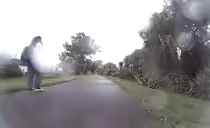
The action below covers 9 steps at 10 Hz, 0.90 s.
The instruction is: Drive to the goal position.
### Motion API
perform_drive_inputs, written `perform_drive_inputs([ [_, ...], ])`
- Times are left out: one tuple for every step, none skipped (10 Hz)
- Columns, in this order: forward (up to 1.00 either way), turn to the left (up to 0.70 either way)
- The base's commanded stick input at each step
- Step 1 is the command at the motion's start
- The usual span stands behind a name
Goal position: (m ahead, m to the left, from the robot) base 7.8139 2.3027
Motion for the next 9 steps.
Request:
perform_drive_inputs([
  [0.85,0.0],
  [0.85,0.0],
  [0.85,0.0],
  [0.85,0.0],
  [0.85,0.0],
  [0.85,0.0],
  [0.85,0.0],
  [0.85,0.0],
  [0.85,0.0],
])
